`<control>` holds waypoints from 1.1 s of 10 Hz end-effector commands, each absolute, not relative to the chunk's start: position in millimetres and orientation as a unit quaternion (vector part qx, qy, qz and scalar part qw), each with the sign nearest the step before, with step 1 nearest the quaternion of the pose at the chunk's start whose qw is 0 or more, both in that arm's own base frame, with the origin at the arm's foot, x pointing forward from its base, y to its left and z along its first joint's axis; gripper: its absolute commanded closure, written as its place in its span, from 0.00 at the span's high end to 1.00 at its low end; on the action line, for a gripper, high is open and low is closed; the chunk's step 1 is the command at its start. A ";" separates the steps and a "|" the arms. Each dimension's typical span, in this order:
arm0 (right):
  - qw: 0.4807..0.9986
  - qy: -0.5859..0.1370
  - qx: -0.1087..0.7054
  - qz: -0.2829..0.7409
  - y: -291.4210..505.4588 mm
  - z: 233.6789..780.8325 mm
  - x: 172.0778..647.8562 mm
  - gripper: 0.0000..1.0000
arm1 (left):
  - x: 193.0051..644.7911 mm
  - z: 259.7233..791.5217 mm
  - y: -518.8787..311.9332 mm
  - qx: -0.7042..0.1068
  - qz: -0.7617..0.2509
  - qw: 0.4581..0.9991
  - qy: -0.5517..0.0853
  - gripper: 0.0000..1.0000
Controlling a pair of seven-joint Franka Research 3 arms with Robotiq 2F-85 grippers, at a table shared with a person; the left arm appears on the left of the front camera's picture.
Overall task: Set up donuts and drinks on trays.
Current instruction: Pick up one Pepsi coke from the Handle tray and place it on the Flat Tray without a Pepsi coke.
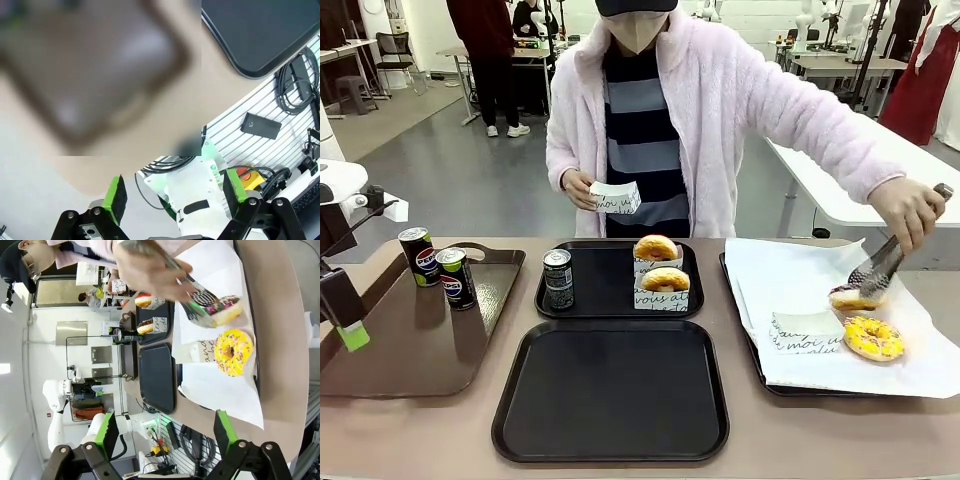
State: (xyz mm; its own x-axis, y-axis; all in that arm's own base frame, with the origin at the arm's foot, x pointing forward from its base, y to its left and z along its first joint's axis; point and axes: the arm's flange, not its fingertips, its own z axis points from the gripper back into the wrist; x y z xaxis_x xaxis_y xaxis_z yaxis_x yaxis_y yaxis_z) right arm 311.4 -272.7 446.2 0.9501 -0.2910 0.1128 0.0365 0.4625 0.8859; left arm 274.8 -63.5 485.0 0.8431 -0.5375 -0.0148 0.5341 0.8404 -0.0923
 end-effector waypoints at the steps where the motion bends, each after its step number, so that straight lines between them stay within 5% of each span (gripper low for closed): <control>1: 0.843 -0.129 0.514 -0.093 -272.3 447.6 311.6 1.00 | 275.0 484.5 -64.5 -0.044 -0.278 0.959 0.017 1.00; 5: 0.843 -0.129 0.514 -0.093 -272.3 447.6 311.6 1.00 | 291.4 488.4 -69.1 -0.060 -0.270 0.961 -0.001 1.00; 11: 0.843 -0.129 0.514 -0.093 -272.3 447.6 311.6 1.00 | 444.8 508.4 -101.6 -0.048 -0.138 0.987 -0.072 1.00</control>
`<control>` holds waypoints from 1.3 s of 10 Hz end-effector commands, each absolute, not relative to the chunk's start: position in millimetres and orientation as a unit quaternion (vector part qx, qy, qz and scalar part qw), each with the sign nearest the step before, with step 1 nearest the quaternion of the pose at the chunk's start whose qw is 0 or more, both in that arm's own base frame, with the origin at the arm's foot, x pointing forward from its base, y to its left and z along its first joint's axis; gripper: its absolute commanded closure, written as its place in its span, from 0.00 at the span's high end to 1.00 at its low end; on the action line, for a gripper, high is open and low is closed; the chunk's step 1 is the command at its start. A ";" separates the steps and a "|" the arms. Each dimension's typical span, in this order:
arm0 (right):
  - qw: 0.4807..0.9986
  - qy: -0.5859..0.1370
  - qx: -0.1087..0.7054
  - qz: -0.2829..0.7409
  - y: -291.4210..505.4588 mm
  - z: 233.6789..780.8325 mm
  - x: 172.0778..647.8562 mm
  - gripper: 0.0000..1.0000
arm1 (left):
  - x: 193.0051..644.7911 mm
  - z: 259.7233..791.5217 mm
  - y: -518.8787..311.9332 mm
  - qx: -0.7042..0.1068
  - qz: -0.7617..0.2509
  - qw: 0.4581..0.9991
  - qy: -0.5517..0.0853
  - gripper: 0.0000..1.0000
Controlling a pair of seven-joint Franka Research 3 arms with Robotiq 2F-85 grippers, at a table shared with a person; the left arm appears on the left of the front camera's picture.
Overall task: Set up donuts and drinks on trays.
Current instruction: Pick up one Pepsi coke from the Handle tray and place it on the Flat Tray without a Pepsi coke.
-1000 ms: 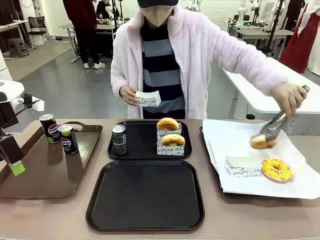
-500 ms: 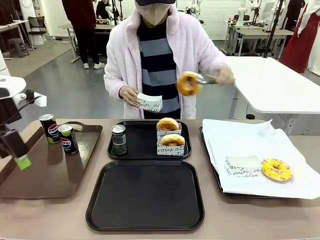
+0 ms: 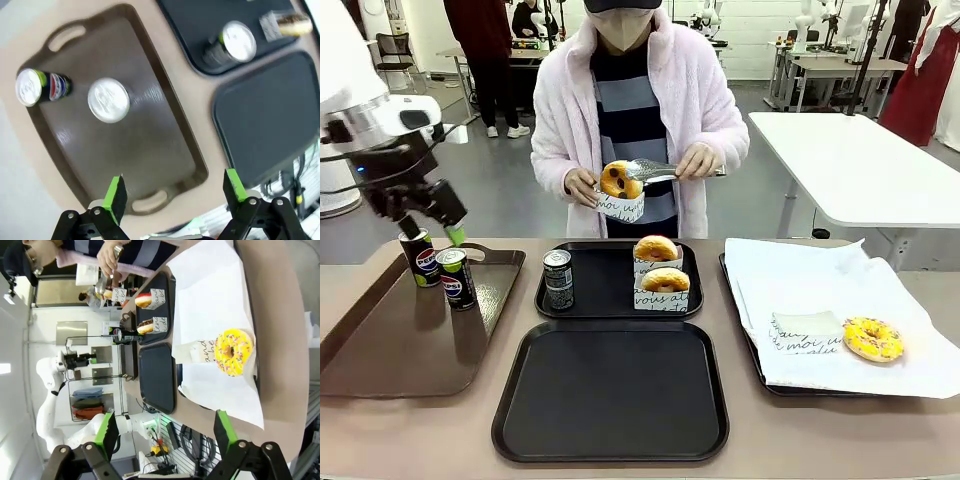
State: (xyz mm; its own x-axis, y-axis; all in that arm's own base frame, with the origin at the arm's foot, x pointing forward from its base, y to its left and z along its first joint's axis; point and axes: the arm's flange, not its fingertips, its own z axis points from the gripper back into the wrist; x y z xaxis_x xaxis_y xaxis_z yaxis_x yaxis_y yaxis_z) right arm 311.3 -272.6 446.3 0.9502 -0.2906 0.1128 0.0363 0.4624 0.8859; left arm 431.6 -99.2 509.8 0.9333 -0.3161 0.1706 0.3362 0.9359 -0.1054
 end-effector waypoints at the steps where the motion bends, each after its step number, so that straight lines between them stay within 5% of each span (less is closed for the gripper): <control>1: 0.843 -0.129 0.514 -0.093 -272.3 447.6 311.6 1.00 | 448.7 505.7 -98.2 -0.046 -0.127 0.988 -0.078 1.00; 9: 0.843 -0.129 0.514 -0.093 -272.3 447.6 311.6 1.00 | 452.5 507.6 -100.4 -0.059 -0.142 0.985 -0.080 1.00; 13: 0.843 -0.129 0.514 -0.093 -272.3 447.6 311.6 1.00 | 507.1 472.5 -92.3 -0.019 -0.015 0.998 -0.064 1.00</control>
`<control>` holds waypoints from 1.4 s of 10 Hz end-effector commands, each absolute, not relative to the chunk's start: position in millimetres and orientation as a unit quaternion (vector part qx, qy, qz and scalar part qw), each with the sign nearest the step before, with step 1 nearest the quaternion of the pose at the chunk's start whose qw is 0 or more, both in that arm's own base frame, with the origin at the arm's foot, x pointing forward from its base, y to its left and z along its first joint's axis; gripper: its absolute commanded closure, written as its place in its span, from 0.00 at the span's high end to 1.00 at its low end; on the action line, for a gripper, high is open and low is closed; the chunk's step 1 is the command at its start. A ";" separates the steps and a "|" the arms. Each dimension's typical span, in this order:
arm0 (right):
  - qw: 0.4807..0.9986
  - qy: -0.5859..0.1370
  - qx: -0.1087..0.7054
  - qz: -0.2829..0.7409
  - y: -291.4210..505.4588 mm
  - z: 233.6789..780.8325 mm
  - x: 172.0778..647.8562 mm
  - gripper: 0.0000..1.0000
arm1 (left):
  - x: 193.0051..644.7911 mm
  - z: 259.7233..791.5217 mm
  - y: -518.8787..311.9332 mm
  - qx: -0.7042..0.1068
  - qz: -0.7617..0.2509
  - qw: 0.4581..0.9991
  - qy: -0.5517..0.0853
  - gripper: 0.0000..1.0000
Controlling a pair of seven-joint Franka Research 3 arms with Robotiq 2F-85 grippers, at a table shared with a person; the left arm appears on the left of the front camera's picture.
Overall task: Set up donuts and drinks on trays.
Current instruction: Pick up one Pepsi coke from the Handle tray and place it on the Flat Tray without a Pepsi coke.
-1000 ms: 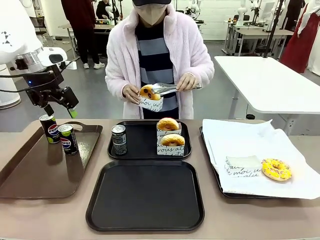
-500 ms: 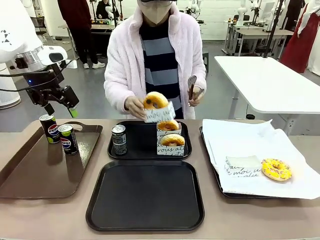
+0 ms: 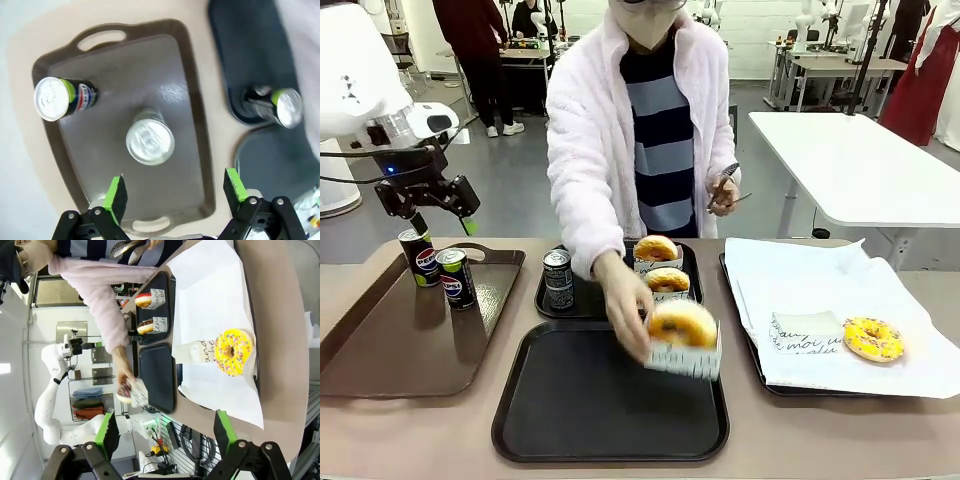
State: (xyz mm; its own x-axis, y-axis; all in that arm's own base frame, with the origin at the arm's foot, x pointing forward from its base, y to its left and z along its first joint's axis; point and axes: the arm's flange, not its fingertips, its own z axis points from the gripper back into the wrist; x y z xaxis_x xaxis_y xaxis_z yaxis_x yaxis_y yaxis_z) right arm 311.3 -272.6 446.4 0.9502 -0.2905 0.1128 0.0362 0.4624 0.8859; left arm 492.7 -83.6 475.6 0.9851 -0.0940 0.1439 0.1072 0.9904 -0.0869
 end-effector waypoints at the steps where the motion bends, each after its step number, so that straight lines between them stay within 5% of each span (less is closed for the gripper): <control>1: 0.843 -0.129 0.514 -0.093 -272.3 447.6 311.6 1.00 | 518.5 466.1 -92.2 -0.019 0.006 0.998 -0.056 1.00; 14: 0.843 -0.129 0.514 -0.093 -272.3 447.6 311.6 1.00 | 535.5 398.3 -84.1 0.027 0.022 0.999 0.016 1.00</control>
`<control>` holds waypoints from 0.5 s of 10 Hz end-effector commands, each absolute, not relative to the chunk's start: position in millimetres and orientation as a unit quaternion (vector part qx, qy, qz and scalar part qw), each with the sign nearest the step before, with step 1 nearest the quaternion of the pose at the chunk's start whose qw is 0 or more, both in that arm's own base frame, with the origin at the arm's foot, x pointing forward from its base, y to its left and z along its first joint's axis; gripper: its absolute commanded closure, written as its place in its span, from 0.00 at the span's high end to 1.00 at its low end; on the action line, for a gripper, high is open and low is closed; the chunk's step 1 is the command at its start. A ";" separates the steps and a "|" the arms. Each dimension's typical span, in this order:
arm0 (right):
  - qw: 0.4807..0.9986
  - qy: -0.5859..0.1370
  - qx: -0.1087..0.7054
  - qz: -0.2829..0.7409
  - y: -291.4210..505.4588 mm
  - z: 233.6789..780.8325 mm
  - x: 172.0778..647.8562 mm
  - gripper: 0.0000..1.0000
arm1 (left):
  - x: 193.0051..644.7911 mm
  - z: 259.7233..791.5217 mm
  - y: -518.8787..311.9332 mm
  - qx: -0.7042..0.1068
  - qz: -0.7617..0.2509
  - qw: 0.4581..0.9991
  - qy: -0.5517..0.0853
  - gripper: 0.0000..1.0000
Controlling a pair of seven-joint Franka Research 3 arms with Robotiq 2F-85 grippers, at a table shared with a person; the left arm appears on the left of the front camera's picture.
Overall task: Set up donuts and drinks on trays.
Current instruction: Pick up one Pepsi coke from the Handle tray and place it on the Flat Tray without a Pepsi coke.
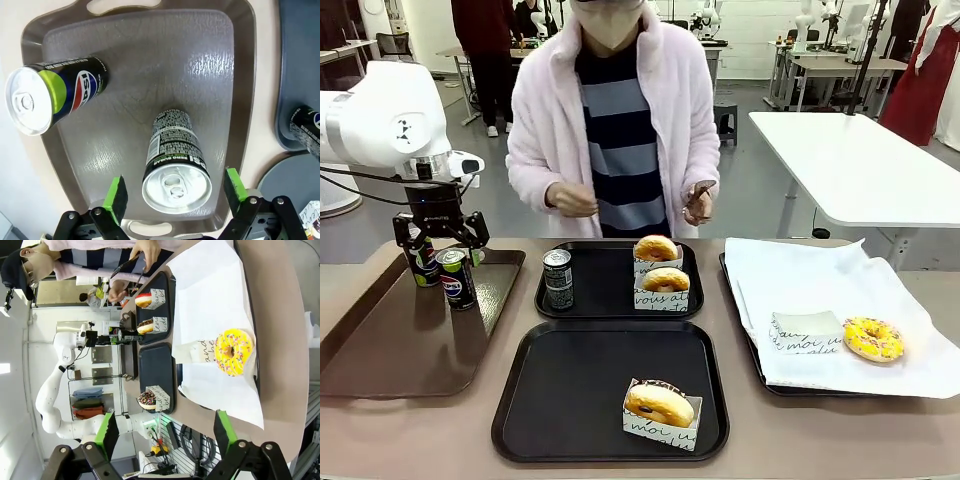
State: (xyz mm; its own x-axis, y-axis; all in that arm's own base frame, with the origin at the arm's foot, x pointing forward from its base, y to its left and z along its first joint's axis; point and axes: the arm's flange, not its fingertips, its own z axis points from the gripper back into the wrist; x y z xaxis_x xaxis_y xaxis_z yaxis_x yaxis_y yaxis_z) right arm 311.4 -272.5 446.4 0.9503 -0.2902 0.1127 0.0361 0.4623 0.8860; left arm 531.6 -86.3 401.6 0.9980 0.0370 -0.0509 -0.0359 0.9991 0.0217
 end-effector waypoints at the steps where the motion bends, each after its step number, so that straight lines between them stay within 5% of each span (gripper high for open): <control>1: 0.843 -0.129 0.514 -0.093 -272.3 447.6 311.6 1.00 | 537.7 395.5 -84.0 0.030 0.021 0.999 0.018 1.00; 5: 0.843 -0.129 0.514 -0.093 -272.3 447.6 311.6 1.00 | 538.0 386.7 -84.3 0.023 0.013 0.999 0.019 1.00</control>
State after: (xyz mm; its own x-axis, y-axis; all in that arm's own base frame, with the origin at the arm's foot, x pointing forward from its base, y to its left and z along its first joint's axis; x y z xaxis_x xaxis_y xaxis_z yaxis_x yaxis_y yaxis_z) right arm 311.4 -272.5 446.4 0.9503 -0.2902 0.1127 0.0361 0.4623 0.8860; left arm 534.8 -84.7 388.0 0.9975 0.0280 -0.0646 -0.0254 0.9989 0.0406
